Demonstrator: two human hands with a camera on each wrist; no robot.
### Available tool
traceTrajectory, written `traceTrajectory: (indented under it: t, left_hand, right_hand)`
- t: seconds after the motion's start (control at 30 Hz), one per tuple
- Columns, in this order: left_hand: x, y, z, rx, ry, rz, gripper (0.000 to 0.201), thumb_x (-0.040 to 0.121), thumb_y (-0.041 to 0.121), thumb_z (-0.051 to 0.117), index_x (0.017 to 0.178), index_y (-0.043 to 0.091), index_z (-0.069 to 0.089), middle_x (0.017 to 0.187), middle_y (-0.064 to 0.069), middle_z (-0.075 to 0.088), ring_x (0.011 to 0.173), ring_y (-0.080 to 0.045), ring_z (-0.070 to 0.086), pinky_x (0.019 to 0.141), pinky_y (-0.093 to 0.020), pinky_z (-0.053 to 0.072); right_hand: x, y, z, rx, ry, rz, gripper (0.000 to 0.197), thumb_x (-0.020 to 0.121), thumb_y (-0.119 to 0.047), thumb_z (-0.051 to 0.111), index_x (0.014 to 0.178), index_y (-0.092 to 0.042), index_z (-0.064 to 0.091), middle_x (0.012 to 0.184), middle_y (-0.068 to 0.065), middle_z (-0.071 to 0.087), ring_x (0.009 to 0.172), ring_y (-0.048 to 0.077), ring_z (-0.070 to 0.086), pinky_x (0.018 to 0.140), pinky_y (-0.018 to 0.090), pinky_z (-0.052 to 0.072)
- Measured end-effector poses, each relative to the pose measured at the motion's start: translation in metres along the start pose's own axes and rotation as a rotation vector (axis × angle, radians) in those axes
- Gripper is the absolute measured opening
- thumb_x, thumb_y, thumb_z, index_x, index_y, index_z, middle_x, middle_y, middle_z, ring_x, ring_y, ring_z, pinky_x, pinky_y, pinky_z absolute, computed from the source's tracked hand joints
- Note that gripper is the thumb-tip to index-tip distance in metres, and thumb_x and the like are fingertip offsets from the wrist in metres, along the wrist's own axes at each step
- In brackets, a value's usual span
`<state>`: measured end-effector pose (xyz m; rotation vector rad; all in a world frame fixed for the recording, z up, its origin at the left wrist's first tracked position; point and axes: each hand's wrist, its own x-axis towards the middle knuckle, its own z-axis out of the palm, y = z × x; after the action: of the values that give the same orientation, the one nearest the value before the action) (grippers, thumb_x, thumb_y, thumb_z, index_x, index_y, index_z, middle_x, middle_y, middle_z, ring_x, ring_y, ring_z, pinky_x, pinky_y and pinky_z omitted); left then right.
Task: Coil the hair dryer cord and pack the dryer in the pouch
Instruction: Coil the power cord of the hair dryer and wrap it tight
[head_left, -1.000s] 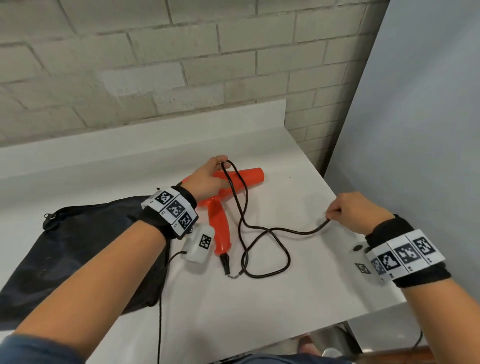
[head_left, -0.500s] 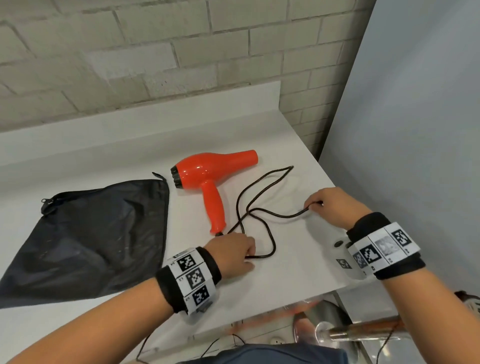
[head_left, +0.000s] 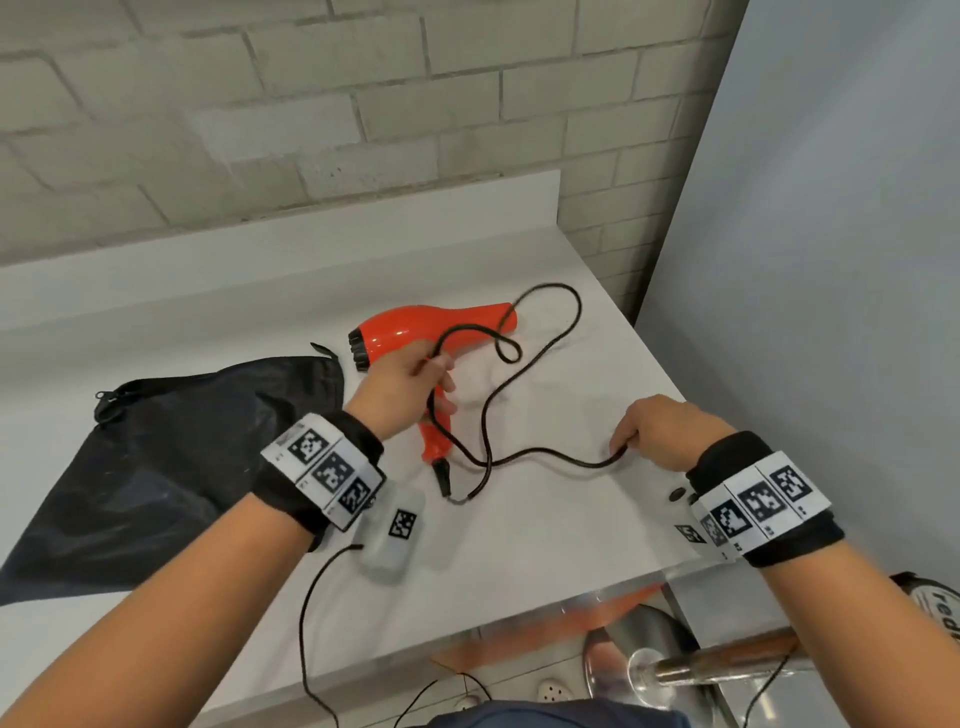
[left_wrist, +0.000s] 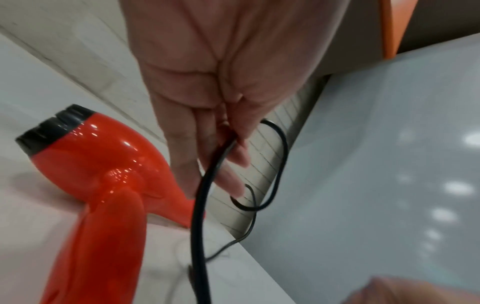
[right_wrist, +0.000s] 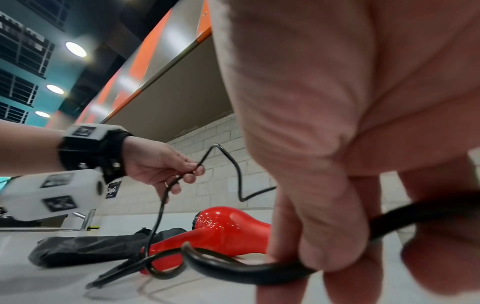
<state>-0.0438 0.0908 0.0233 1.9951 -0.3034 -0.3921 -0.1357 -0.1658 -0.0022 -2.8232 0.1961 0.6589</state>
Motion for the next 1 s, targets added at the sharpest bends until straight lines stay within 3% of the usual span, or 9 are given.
traceTrajectory:
  t: [0.17,0.3,0.4,0.5,0.6,0.73,0.83,0.9,1.0]
  left_hand:
    - [0.025,-0.005,-0.017,-0.041,0.142,-0.107,0.015,0.092,0.021,0.050,0.078,0.016,0.054,0.068,-0.004,0.059,0.066,-0.018,0.064,0.060,-0.037,0.060]
    - [0.033,-0.007,-0.019,-0.010,0.141,-0.101,0.013,0.086,0.016,0.059,0.075,0.017,0.054,0.063,0.000,0.053,0.066,-0.018,0.061,0.055,-0.031,0.058]
    - [0.034,-0.007,-0.023,0.230,0.202,-0.024,0.014,0.084,0.021,0.061,0.096,0.014,0.060,0.078,0.003,0.055,0.082,-0.019,0.055,0.077,-0.033,0.049]
    - [0.011,0.006,-0.017,0.376,0.332,0.185,0.016,0.085,0.025,0.058,0.099,0.016,0.059,0.086,0.005,0.055,0.076,-0.011,0.051,0.073,-0.014,0.039]
    - [-0.023,0.012,0.004,0.389,0.072,0.231,0.016,0.088,0.028,0.055,0.085,0.014,0.063,0.069,0.012,0.055,0.061,-0.001,0.050,0.062,-0.007,0.040]
    - [-0.039,0.001,0.028,0.258,-0.299,0.063,0.036,0.088,0.034,0.054,0.120,0.019,0.052,0.096,0.016,0.055,0.069,-0.004,0.059,0.069,-0.028,0.053]
    - [-0.038,-0.003,0.037,0.192,-0.345,0.047,0.026,0.090,0.031,0.051,0.112,0.017,0.050,0.095,0.011,0.056,0.065,-0.006,0.061,0.048,-0.017,0.046]
    - [-0.035,-0.004,0.036,0.113,-0.307,0.038,0.008,0.092,0.025,0.049,0.092,0.017,0.052,0.086,0.005,0.061,0.054,-0.001,0.060,0.049,-0.022,0.046]
    - [-0.029,0.000,0.021,-0.014,-0.258,0.007,0.020,0.095,0.017,0.043,0.077,0.016,0.051,0.072,0.003,0.059,0.039,-0.002,0.052,0.043,-0.017,0.043]
  right_hand:
    - [-0.011,-0.014,-0.008,0.039,-0.030,-0.174,0.026,0.092,-0.016,0.048,0.099,-0.028,0.070,0.096,-0.012,0.053,0.104,0.014,0.051,0.097,0.027,0.035]
    - [-0.014,-0.032,-0.022,0.255,0.087,-0.326,0.024,0.090,-0.007,0.051,0.102,-0.015,0.070,0.093,-0.008,0.057,0.090,0.009,0.051,0.075,0.012,0.036]
    - [-0.008,-0.049,-0.026,0.455,0.226,-0.268,0.024,0.090,-0.003,0.048,0.099,-0.011,0.068,0.090,0.000,0.058,0.075,0.018,0.055,0.051,0.006,0.041]
    - [0.001,-0.067,-0.028,0.624,0.310,-0.236,0.024,0.091,-0.001,0.043,0.096,-0.010,0.064,0.091,0.006,0.055,0.064,0.019,0.057,0.041,0.013,0.049]
    - [0.009,-0.083,-0.031,0.702,0.345,-0.261,0.021,0.092,0.000,0.040,0.094,-0.011,0.057,0.097,0.008,0.055,0.062,0.016,0.059,0.049,0.022,0.051]
    - [0.014,-0.101,-0.032,0.788,0.290,-0.301,0.011,0.094,-0.005,0.039,0.095,-0.013,0.047,0.096,0.003,0.049,0.067,0.016,0.064,0.057,0.020,0.049]
    - [0.016,-0.111,-0.029,0.945,0.198,-0.287,0.012,0.095,-0.006,0.039,0.102,-0.009,0.047,0.098,0.004,0.047,0.080,0.023,0.065,0.072,0.043,0.056]
    - [0.018,-0.113,-0.030,1.028,0.143,-0.297,0.011,0.095,-0.008,0.041,0.102,-0.009,0.049,0.094,0.004,0.048,0.078,0.021,0.064,0.070,0.040,0.057]
    - [0.022,-0.106,-0.037,1.072,0.118,-0.323,0.014,0.096,-0.013,0.041,0.098,-0.011,0.054,0.084,0.000,0.052,0.074,0.016,0.059,0.064,0.029,0.056]
